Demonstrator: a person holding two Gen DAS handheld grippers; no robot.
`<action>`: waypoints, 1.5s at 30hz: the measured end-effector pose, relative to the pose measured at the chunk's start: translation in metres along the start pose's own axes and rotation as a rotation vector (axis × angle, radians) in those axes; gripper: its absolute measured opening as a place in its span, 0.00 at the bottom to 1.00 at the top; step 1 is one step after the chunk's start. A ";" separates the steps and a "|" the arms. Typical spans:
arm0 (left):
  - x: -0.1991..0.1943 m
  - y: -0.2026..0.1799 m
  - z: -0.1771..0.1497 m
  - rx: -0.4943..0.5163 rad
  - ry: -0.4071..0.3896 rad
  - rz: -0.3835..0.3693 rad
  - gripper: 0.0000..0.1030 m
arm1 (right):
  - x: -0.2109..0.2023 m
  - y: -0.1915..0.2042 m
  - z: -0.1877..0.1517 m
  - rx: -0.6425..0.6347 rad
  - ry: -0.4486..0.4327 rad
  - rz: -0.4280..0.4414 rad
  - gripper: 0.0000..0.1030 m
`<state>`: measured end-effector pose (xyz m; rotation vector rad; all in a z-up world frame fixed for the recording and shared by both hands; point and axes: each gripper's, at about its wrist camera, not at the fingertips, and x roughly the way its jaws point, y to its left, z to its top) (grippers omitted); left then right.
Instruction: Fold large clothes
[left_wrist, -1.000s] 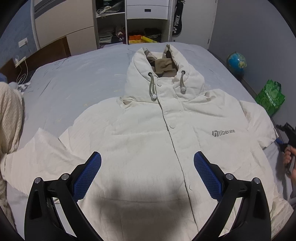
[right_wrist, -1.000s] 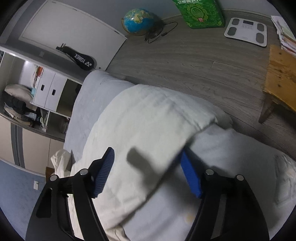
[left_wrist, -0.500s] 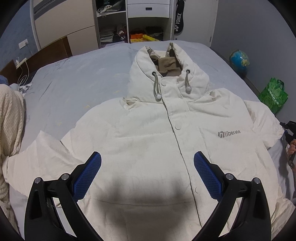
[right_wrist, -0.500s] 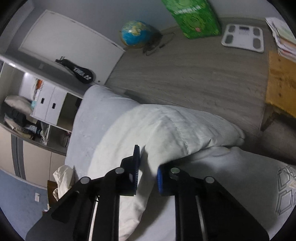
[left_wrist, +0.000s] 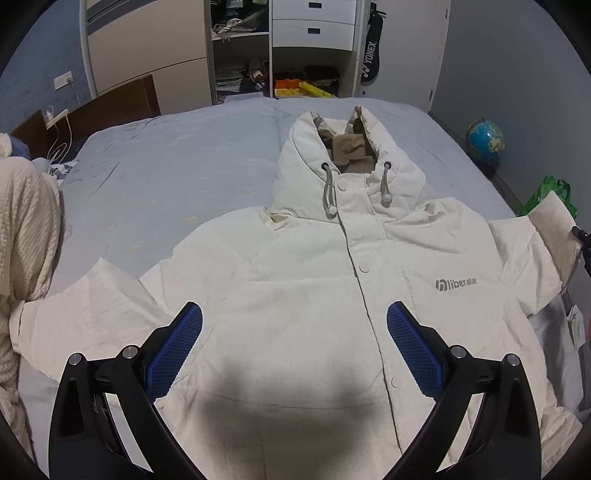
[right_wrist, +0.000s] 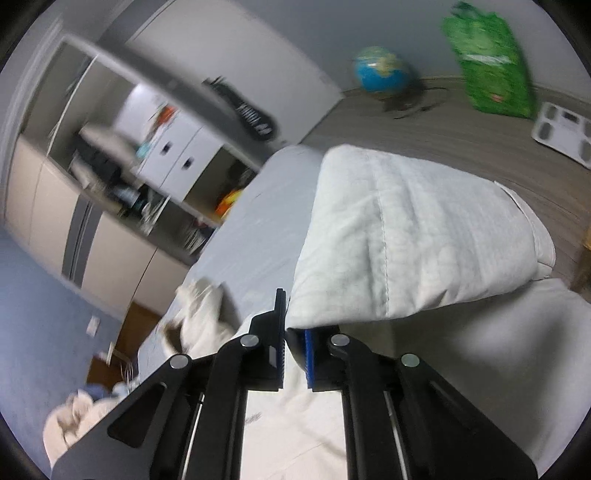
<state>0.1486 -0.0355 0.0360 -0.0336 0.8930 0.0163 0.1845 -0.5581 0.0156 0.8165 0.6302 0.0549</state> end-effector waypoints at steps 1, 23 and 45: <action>-0.002 0.002 0.000 -0.006 -0.003 -0.002 0.94 | 0.000 0.008 -0.003 -0.018 0.006 0.007 0.06; -0.005 0.026 0.001 -0.078 0.023 -0.019 0.94 | 0.082 0.150 -0.215 -0.577 0.528 -0.007 0.06; 0.004 0.027 -0.002 -0.083 0.053 0.019 0.94 | 0.059 0.023 -0.099 0.116 0.380 -0.012 0.54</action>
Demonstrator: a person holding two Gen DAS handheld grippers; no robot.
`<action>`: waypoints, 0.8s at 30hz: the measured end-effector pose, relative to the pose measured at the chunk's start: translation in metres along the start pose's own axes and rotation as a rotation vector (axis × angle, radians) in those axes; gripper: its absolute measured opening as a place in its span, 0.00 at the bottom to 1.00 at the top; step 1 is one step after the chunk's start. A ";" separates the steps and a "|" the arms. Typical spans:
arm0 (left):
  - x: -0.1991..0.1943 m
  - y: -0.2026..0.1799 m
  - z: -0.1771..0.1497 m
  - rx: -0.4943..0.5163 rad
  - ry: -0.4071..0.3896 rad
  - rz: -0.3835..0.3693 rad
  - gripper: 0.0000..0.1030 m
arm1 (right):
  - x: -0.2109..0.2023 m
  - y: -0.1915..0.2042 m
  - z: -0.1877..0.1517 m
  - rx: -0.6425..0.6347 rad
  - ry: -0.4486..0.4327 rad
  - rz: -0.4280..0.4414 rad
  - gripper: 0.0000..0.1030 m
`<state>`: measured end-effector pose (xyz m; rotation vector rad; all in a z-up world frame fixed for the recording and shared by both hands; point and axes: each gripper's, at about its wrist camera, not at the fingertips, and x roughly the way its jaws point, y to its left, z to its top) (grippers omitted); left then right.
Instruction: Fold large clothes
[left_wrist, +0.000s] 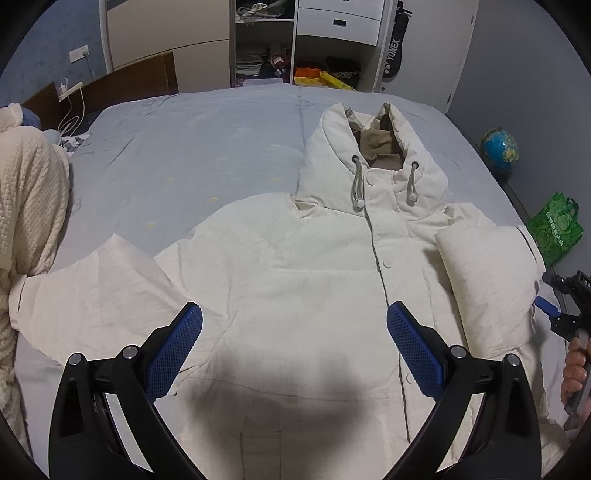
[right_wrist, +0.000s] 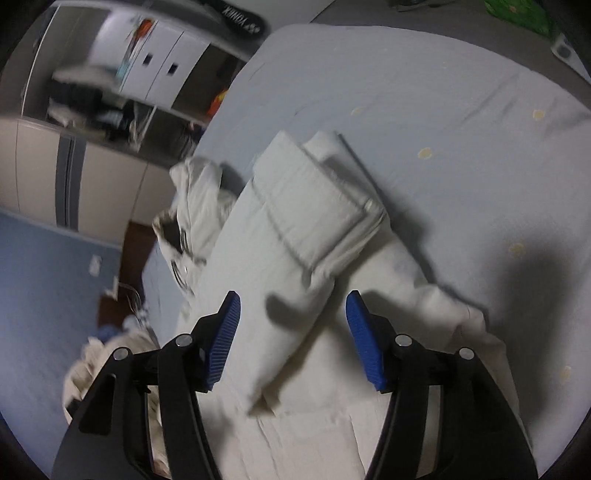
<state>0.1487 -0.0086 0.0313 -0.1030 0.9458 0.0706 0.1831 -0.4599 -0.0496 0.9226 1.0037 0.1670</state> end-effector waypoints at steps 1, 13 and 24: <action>-0.001 0.001 0.000 -0.002 -0.001 0.000 0.94 | 0.003 0.000 0.002 0.011 -0.008 0.011 0.54; -0.017 0.036 0.007 -0.072 -0.036 0.028 0.94 | 0.032 0.091 -0.028 -0.223 0.004 0.147 0.08; -0.023 0.065 0.008 -0.137 -0.040 0.038 0.94 | 0.081 0.190 -0.131 -0.638 0.191 0.180 0.07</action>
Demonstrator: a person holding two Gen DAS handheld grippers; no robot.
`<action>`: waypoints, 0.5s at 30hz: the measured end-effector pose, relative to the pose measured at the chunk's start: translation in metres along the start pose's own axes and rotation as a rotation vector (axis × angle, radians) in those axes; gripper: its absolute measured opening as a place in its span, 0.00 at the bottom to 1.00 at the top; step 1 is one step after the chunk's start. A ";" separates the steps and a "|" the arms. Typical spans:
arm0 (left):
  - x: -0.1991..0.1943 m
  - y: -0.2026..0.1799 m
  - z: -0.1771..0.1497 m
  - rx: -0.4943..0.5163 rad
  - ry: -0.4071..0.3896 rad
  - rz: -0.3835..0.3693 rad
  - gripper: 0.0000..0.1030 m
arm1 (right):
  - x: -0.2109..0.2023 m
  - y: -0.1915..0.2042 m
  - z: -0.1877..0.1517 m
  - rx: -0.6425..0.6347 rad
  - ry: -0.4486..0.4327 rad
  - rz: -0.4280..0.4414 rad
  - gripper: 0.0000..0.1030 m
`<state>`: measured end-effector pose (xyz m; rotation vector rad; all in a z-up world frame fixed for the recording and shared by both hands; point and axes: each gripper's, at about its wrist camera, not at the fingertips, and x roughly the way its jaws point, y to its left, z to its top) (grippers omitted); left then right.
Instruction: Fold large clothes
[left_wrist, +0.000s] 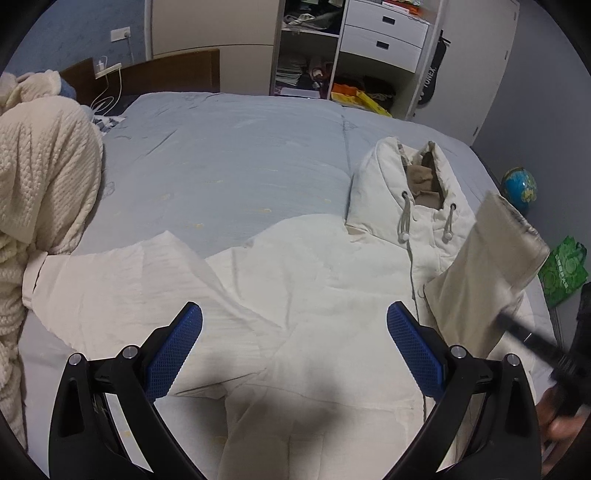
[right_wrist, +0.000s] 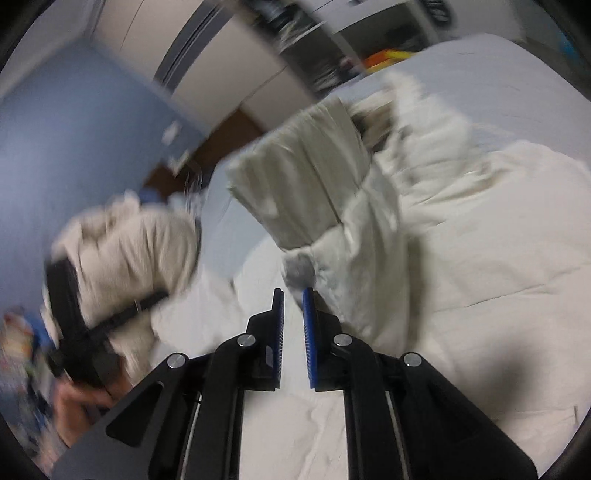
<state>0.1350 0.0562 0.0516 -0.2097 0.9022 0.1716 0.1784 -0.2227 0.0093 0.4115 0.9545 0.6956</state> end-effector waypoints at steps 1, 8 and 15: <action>0.000 0.001 0.000 -0.003 0.001 0.001 0.94 | 0.011 0.010 -0.005 -0.048 0.037 -0.005 0.07; -0.002 0.028 0.004 -0.061 0.003 0.024 0.94 | 0.048 0.041 -0.037 -0.190 0.190 0.000 0.08; 0.006 0.055 -0.002 -0.130 0.054 0.026 0.94 | 0.048 0.026 -0.031 -0.136 0.189 -0.033 0.08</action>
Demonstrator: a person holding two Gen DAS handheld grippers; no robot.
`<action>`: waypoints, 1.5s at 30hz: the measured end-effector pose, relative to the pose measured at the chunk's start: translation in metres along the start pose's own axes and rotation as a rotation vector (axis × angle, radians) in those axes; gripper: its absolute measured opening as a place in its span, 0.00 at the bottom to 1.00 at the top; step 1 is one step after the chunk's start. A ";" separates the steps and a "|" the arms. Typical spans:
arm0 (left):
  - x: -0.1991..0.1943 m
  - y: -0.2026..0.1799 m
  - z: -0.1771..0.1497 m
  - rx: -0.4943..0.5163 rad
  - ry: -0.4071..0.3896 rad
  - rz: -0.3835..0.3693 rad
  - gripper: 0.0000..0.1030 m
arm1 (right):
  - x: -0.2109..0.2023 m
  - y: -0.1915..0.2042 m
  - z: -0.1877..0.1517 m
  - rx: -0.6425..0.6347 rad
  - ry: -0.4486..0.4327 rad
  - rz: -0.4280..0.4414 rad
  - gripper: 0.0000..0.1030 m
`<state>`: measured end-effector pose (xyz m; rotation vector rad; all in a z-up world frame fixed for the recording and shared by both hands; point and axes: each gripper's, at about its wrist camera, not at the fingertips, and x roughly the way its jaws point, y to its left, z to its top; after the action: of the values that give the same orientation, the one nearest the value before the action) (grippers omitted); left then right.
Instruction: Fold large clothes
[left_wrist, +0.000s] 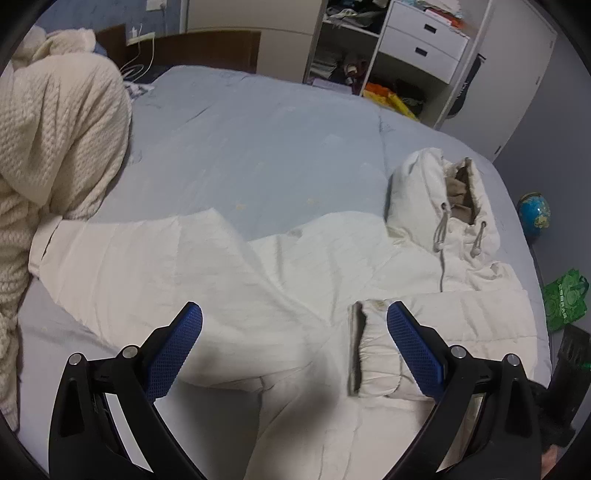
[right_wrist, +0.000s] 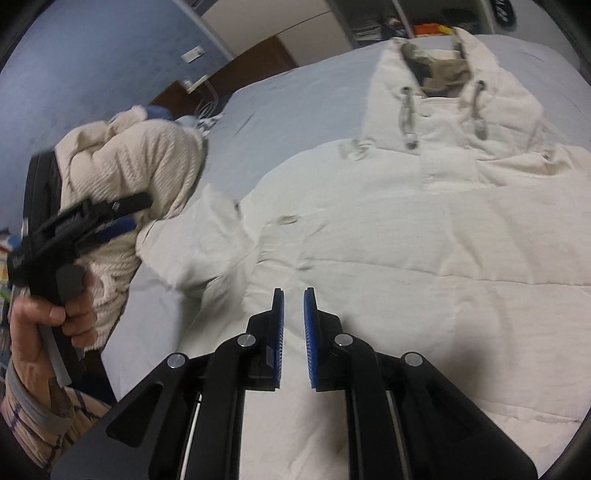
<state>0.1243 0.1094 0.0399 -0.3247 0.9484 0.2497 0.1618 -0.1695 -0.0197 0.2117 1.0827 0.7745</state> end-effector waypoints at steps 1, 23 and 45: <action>0.001 0.003 -0.001 -0.001 0.007 0.006 0.94 | 0.000 -0.003 0.002 0.013 0.000 -0.007 0.08; 0.010 0.070 -0.012 -0.085 0.056 0.057 0.94 | -0.089 -0.071 0.008 0.216 -0.157 -0.379 0.69; 0.040 0.246 -0.045 -0.455 0.173 0.138 0.94 | -0.192 -0.096 -0.064 0.200 -0.158 -0.693 0.77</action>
<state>0.0276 0.3223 -0.0571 -0.7084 1.0826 0.5745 0.1054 -0.3792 0.0372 0.0541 0.9908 0.0273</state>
